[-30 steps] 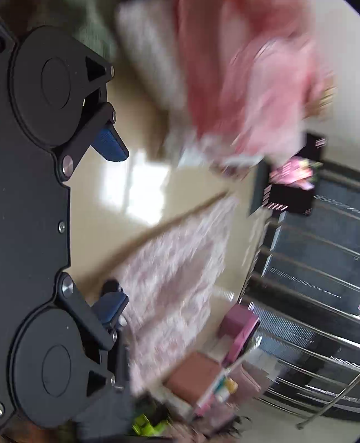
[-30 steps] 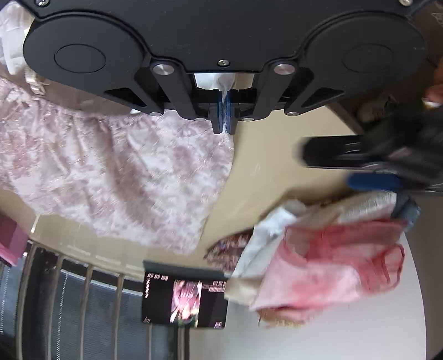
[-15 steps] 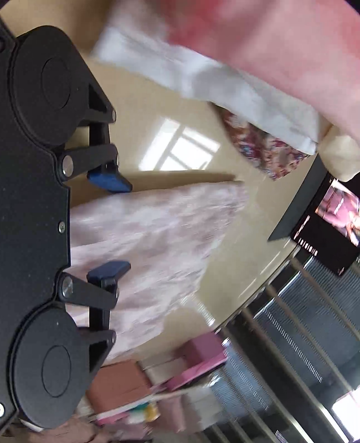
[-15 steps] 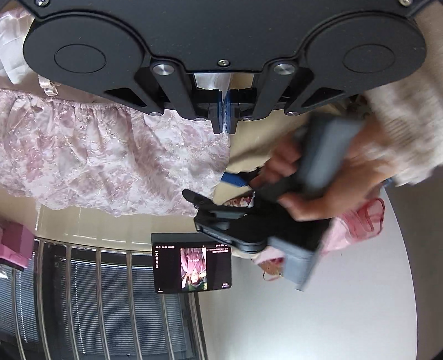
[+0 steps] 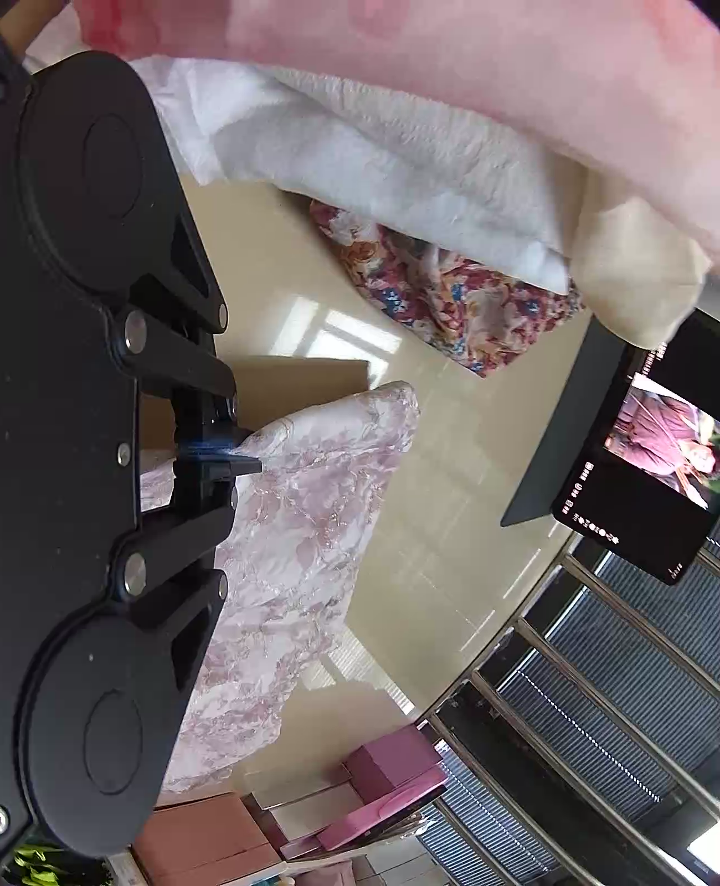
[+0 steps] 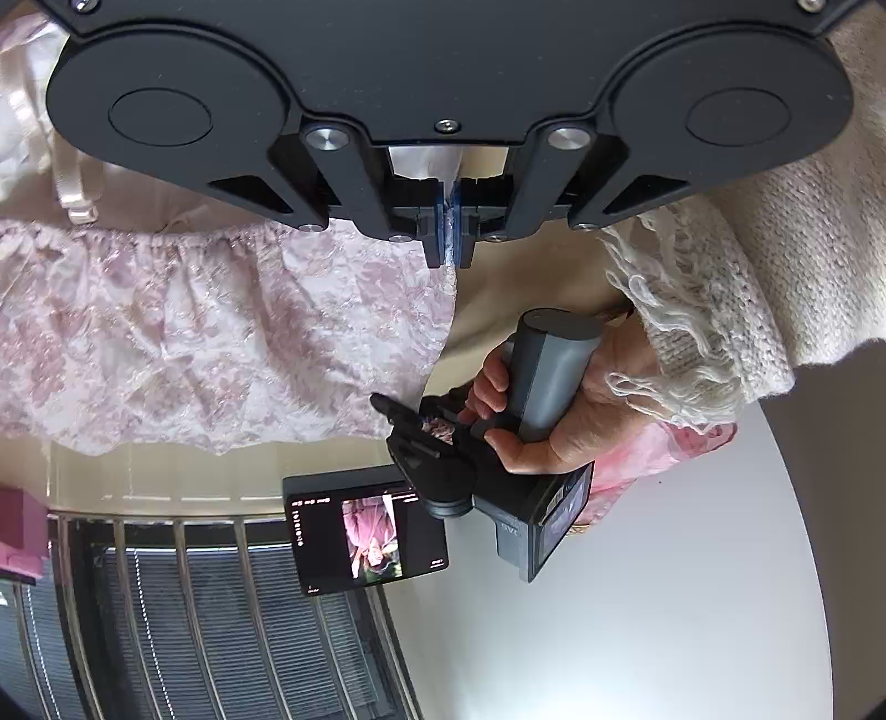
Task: Fold clothes
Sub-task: 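Lift the hem with the right tool while the left tool releases it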
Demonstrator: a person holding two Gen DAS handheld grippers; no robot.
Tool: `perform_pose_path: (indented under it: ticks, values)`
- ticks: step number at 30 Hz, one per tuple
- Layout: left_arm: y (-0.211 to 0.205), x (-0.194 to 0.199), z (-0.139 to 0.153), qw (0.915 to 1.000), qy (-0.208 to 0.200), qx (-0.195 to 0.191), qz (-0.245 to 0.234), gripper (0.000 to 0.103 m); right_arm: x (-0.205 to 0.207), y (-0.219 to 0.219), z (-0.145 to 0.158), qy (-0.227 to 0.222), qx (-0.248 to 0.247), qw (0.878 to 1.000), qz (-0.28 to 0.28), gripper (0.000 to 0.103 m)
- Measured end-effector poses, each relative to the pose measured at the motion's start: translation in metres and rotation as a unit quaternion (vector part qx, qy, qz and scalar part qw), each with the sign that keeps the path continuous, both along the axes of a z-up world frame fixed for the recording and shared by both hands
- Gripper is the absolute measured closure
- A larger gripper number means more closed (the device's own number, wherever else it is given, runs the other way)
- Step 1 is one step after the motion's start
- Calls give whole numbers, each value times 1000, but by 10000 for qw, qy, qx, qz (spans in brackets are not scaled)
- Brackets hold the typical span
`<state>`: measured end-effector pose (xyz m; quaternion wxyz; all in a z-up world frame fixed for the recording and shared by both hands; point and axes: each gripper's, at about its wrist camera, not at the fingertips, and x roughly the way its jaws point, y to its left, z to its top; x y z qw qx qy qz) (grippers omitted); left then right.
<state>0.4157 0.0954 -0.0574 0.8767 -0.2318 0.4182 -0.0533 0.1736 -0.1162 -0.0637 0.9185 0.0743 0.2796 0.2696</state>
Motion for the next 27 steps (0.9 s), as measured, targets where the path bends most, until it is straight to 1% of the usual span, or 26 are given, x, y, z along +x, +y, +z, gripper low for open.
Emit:
perform_pose_path:
  ticks: [2,4,6,7,10,12,14,17,18,20,23,24,25,26,27]
  values:
    - [-4,-1,6,9997,-24,252,-49,101,1,-2,-2,40,71,10000,47,101]
    - [-14,0,14,9978,6,660,-101,101,-1,-6,-2,70,173,9998,87,101]
    - [-29,3,25,9937,-34,1098,-206,101,-2,-11,-2,121,360,9992,88,101]
    - [-39,4,32,9898,-88,1395,-289,101,-2,-16,-2,157,493,9986,70,101]
    - [-75,10,51,9725,-248,2245,-575,101,0,-30,-4,315,972,9947,-77,101]
    - [-99,13,57,9594,-291,2685,-809,101,1,-41,-8,474,1234,9910,-227,101]
    - [-122,15,58,9469,-304,3041,-995,101,2,-51,-12,632,1493,9860,-378,101]
    - [-150,19,49,9324,-254,3400,-1201,101,0,-65,-22,879,1742,9785,-667,101]
    - [-158,20,46,9290,-226,3473,-1255,101,-1,-70,-26,986,1824,9754,-755,101]
    - [-170,23,38,9271,-158,3496,-1341,101,1,-76,-35,1208,1921,9699,-889,101]
    - [-181,25,27,9296,-130,3358,-1513,99,4,-82,-46,1481,1956,9640,-1025,101]
    - [-183,26,24,9308,-105,3301,-1568,95,5,-82,-49,1547,1935,9632,-1041,101]
    - [-182,26,22,9335,-84,3203,-1612,83,7,-82,-52,1612,1915,9624,-1058,101]
    - [-180,26,23,9372,-86,3071,-1651,75,8,-82,-54,1677,1895,9615,-1074,101]
    - [-176,25,25,9427,-130,2888,-1667,57,9,-82,-56,1737,1900,9603,-1072,101]
